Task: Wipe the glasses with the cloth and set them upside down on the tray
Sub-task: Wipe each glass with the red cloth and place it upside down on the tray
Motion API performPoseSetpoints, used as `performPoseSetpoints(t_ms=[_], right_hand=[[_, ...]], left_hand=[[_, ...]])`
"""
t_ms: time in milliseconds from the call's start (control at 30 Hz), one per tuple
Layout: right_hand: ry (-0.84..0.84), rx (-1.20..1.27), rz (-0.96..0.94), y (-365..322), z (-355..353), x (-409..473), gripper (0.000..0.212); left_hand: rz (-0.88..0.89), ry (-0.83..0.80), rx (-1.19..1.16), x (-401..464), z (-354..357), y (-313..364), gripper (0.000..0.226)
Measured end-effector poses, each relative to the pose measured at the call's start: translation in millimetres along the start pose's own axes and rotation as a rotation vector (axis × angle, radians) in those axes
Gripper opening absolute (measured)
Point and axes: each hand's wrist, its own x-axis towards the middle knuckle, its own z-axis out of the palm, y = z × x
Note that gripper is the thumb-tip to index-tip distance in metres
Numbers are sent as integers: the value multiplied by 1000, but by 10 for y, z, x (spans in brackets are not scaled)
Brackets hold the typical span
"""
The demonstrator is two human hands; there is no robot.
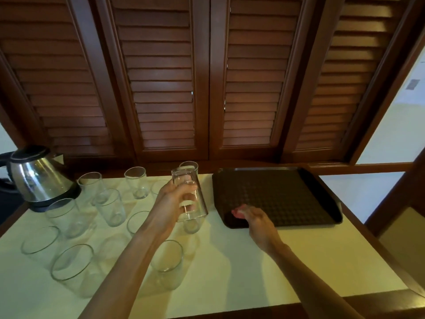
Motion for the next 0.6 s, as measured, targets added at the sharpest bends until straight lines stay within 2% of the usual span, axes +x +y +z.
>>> performPoseSetpoints(t_ms=[67, 233, 367, 467, 533, 600], right_hand=[[-22, -9, -30, 90, 52, -111, 71], [10, 17, -77, 150, 61, -263, 67], [11, 142, -128, 257, -39, -257, 51], [73, 322, -23, 369, -154, -141, 26], [226, 369, 84, 450, -177, 42, 26], [297, 285, 172, 488, -161, 232, 31]], left_hand=[[-24, 19, -48, 53, 41, -28, 47], [-59, 23, -66, 171, 192, -58, 42], [-54, 2, -55, 312, 356, -18, 15], [-35, 21, 6, 534, 463, 44, 25], [-21, 46, 106, 763, 581, 79, 43], [6, 81, 197, 1033, 731, 70, 57]])
